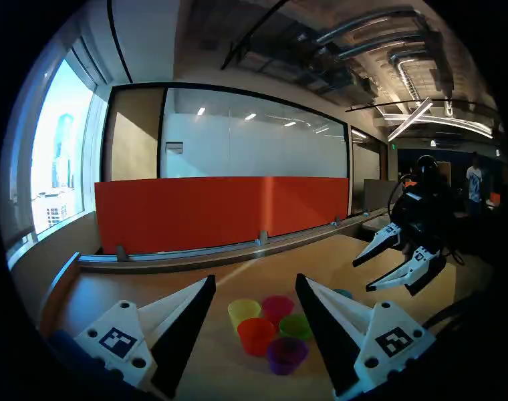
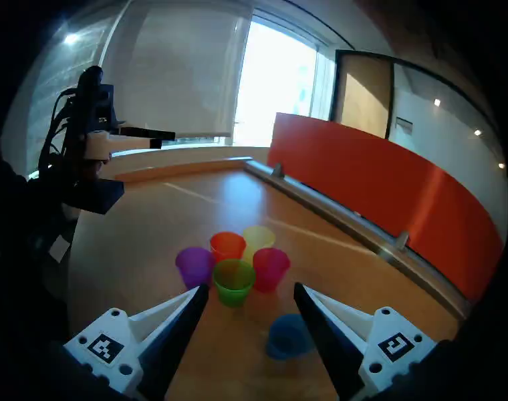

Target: Pour water

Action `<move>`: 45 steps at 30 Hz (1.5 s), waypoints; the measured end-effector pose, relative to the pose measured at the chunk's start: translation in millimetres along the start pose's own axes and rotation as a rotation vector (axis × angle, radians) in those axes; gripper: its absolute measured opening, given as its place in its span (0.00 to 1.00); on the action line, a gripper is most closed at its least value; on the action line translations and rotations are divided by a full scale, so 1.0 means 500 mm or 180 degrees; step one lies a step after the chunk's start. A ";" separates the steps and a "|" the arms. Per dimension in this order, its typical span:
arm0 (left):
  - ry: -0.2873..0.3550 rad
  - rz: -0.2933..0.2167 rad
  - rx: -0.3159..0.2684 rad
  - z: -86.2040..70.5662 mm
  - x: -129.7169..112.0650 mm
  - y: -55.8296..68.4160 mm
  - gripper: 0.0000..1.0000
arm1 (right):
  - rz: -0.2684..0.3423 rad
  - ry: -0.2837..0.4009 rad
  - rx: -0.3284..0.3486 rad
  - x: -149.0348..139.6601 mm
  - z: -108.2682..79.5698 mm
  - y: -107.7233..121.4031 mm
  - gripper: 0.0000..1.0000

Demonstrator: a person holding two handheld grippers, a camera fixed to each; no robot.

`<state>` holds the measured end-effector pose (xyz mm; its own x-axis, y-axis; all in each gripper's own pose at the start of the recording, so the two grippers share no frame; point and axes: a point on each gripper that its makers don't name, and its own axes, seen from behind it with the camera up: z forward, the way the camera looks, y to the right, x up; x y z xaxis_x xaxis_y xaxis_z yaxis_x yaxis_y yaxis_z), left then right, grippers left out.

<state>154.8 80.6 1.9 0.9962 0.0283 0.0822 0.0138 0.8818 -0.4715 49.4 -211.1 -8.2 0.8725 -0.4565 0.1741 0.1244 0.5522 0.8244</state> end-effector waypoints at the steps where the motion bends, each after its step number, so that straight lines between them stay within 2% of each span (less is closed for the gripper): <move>1: 0.0003 -0.0004 0.0001 -0.001 0.001 0.000 0.88 | -0.0003 -0.0024 0.0023 -0.003 0.008 -0.002 1.00; 19: 0.0003 -0.0045 0.0025 0.001 -0.008 -0.009 0.88 | -0.0040 -0.0342 0.0283 -0.062 0.130 -0.033 0.99; 27: -0.0008 -0.0060 0.0043 0.004 -0.016 -0.016 0.88 | 0.0013 -0.0456 0.0338 -0.081 0.175 -0.036 0.99; 45: -0.0028 -0.0084 0.0079 0.004 -0.029 -0.030 0.88 | -0.0026 -0.0739 0.0412 -0.120 0.258 -0.051 1.00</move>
<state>139.9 67.8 9.4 0.9947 0.0090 0.1021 0.0378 0.8936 -0.4472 -67.0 -287.9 30.1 0.7381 -0.6168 0.2736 0.0566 0.4607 0.8858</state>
